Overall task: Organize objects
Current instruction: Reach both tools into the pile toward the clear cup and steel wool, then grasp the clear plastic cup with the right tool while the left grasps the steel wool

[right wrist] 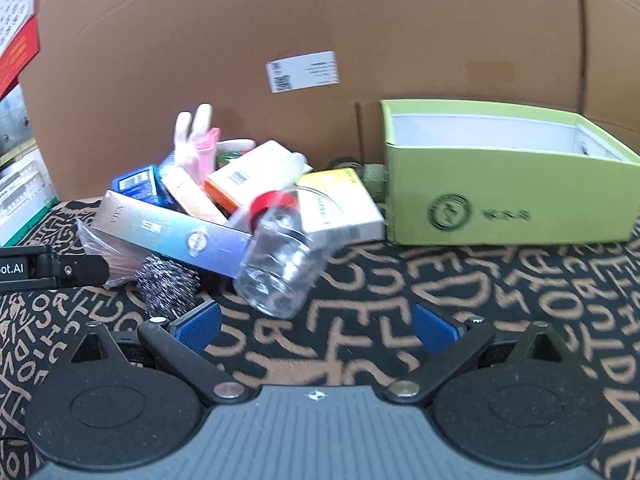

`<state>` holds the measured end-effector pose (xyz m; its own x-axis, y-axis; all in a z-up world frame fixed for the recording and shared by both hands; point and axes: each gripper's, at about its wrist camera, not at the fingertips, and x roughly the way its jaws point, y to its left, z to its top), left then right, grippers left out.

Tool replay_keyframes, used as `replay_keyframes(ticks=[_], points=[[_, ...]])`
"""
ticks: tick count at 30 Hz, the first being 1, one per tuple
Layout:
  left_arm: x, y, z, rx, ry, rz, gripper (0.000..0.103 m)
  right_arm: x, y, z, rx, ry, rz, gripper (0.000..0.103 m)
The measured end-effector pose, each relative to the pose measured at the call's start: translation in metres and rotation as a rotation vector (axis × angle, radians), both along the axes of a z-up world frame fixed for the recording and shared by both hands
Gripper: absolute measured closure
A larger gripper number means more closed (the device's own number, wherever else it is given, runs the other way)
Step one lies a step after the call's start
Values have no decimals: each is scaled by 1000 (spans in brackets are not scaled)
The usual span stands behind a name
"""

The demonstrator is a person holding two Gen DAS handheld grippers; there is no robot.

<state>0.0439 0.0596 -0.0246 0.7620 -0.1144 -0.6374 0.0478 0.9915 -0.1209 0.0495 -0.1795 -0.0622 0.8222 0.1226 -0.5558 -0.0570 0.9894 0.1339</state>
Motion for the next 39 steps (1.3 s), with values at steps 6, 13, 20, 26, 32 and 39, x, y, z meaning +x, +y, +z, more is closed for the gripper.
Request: replay_keyframes(ticks=[6, 13, 20, 26, 32, 39], points=[[1, -6, -10, -73, 27, -122, 12, 30, -4, 2, -29, -63, 12, 0], [16, -21, -17, -126, 47, -156, 33, 58, -23, -13, 79, 2, 24, 48], [37, -48, -44, -55, 88, -136, 51, 23, -51, -16, 46, -6, -26, 51], [28, -55, -38, -8, 87, -151, 63, 2, -63, -14, 43, -21, -44, 52], [-6, -51, -16, -32, 82, -261, 64, -15, -64, -4, 74, -66, 2, 53], [-22, -63, 31, -115, -12, -374, 63, -33, -83, 24, 105, -173, 6, 53]])
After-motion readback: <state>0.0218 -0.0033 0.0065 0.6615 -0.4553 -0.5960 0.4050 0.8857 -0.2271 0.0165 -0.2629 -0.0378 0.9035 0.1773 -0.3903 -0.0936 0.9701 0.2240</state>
